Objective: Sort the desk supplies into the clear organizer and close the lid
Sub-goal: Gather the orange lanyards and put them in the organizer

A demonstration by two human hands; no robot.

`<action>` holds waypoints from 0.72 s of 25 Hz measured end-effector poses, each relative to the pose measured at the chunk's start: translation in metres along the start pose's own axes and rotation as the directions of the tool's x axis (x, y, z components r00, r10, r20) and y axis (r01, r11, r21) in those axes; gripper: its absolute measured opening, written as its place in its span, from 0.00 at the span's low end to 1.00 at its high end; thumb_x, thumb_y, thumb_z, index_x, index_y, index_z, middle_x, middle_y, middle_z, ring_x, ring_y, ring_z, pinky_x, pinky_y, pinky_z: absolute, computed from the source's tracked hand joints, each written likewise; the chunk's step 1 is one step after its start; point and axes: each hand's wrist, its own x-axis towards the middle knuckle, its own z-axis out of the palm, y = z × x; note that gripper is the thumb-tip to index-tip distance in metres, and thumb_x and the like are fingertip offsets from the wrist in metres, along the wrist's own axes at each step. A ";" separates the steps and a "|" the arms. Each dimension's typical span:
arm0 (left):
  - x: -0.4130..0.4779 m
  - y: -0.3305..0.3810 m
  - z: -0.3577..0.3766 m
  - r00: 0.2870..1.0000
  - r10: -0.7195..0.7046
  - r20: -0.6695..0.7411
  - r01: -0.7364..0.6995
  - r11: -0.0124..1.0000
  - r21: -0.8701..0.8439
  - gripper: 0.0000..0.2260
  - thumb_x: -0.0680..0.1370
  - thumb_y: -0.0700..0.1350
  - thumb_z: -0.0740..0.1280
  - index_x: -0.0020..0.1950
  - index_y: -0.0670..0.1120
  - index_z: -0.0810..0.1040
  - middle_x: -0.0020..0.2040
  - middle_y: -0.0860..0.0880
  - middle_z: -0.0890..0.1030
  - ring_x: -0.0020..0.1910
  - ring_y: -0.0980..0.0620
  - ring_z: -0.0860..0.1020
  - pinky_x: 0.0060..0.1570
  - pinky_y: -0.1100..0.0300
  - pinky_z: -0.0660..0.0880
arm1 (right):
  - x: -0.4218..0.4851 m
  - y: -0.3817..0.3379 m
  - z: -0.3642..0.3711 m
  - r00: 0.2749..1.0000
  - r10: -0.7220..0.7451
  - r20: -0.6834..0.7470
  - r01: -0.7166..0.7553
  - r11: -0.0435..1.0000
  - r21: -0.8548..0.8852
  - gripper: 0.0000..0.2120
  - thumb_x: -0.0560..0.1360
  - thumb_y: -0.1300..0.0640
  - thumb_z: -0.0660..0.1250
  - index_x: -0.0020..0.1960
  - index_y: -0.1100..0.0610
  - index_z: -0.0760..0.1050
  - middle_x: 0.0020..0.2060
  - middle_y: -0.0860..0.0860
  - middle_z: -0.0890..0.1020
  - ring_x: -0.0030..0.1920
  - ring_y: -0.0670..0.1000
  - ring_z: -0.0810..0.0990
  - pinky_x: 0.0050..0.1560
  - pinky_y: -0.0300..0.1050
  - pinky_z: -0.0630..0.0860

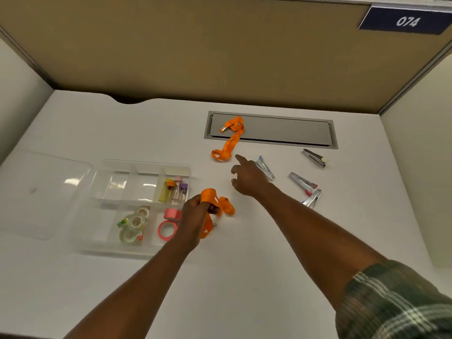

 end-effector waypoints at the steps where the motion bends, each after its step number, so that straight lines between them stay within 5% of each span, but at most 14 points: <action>1: -0.001 -0.002 -0.002 1.000 -0.005 -0.009 0.005 1.000 0.000 0.11 0.81 0.52 0.62 0.45 0.51 0.80 0.43 0.47 0.85 0.46 0.51 0.81 0.55 0.48 0.72 | 0.016 -0.007 0.000 0.999 -0.001 0.039 0.003 0.998 -0.057 0.19 0.77 0.53 0.67 0.67 0.57 0.75 0.79 0.54 0.59 0.69 0.58 0.69 0.61 0.52 0.74; 6: 0.000 -0.012 -0.016 1.000 -0.027 -0.016 0.026 0.999 -0.045 0.11 0.80 0.54 0.62 0.46 0.51 0.81 0.43 0.48 0.86 0.50 0.49 0.82 0.57 0.45 0.72 | 0.064 -0.028 0.008 0.979 0.120 0.165 -0.125 0.992 0.015 0.38 0.74 0.51 0.69 0.78 0.57 0.56 0.71 0.58 0.69 0.62 0.60 0.75 0.54 0.50 0.74; 12: 0.006 -0.016 -0.028 0.997 -0.045 -0.064 0.040 0.996 -0.080 0.17 0.83 0.54 0.57 0.51 0.45 0.81 0.43 0.47 0.85 0.48 0.49 0.82 0.59 0.47 0.73 | 0.051 -0.037 0.005 0.972 0.115 0.203 -0.112 0.993 -0.027 0.23 0.78 0.46 0.65 0.66 0.60 0.74 0.55 0.56 0.79 0.51 0.54 0.79 0.49 0.46 0.76; 15: 0.008 -0.008 -0.029 0.997 -0.023 -0.075 0.018 0.997 -0.071 0.18 0.83 0.55 0.56 0.52 0.46 0.80 0.46 0.47 0.85 0.49 0.49 0.82 0.56 0.49 0.75 | 0.023 -0.042 -0.016 0.997 0.055 0.054 -0.065 0.975 0.213 0.15 0.78 0.48 0.66 0.59 0.56 0.79 0.55 0.52 0.82 0.55 0.54 0.79 0.50 0.45 0.74; 18: 0.004 0.008 -0.028 0.996 0.028 -0.084 -0.034 0.997 -0.065 0.19 0.82 0.57 0.55 0.54 0.46 0.79 0.48 0.46 0.84 0.49 0.48 0.81 0.45 0.57 0.74 | -0.015 -0.046 -0.054 0.981 0.144 -0.129 -0.066 0.876 0.478 0.09 0.75 0.49 0.71 0.53 0.52 0.78 0.51 0.47 0.80 0.48 0.50 0.79 0.41 0.42 0.72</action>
